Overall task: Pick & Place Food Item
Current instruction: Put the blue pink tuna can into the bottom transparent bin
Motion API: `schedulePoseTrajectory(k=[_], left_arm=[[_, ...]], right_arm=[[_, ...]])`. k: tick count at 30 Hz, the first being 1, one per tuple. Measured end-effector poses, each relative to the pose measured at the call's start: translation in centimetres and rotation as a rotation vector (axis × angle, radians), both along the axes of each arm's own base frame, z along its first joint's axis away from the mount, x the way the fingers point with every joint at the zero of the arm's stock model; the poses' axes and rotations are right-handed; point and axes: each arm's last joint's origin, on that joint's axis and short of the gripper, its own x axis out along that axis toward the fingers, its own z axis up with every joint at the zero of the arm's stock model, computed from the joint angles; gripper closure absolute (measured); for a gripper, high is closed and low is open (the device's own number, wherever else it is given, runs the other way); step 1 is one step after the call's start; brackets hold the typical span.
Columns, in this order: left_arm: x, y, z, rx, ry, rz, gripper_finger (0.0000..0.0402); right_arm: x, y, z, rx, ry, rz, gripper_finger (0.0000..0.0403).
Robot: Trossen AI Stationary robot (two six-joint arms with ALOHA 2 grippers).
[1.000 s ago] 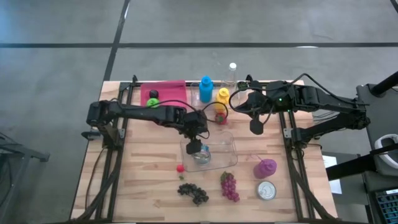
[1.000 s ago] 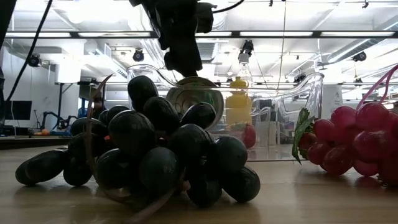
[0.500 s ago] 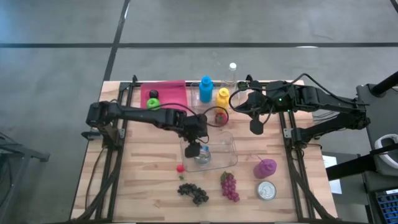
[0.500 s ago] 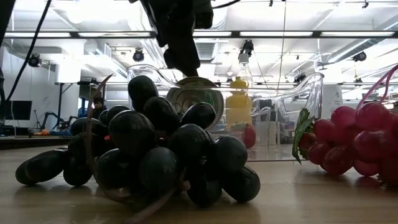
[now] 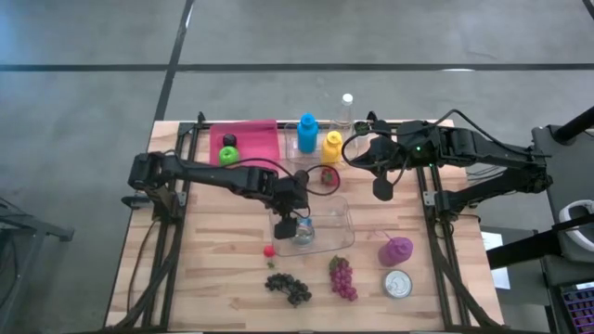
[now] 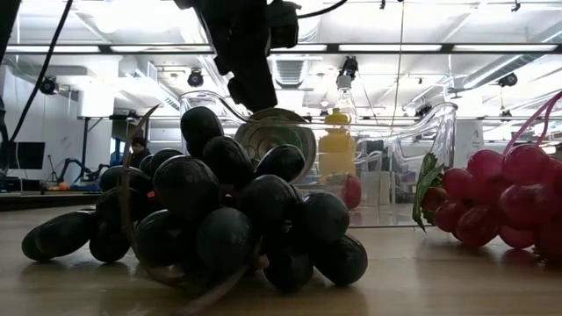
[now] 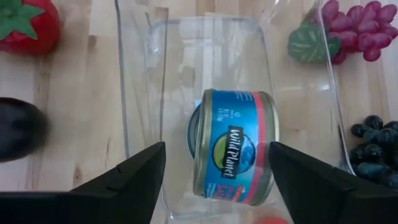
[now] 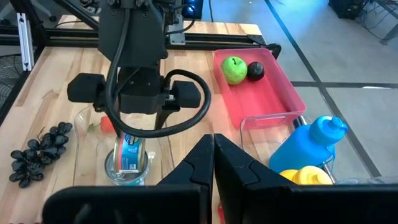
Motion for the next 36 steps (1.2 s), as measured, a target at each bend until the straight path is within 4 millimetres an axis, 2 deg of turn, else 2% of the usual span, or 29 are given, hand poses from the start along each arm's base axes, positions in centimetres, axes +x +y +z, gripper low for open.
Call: schedulePoseTrajectory(k=[10, 14, 22, 31, 36], left_arm=[[0.0, -0.4, 0.0, 0.001, -0.007, -0.014, 0.0025], [0.0, -0.5, 0.0, 0.002, -0.008, -0.016, 0.0004], [0.1, -0.9, -1.3, -0.036, -0.039, -0.005, 0.0023], [0.2, -0.9, -1.5, -0.044, -0.07, -0.009, 0.004], [0.1, -0.9, -2.3, -0.052, -0.081, 0.009, 0.0057]], right_arm=[[0.0, 0.0, 0.0, 0.002, 0.0, -0.001, 0.0394], [0.0, 0.0, 0.0, 0.002, 0.0, -0.001, 0.0394], [0.0, 0.0, 0.0, 0.0, 0.0, 0.0, 0.0394], [0.0, 0.0, 0.0, 0.0, 0.0, 0.0, 0.0394], [0.0, 0.0, 0.0, 0.0, 0.0, -0.001, 0.0394]])
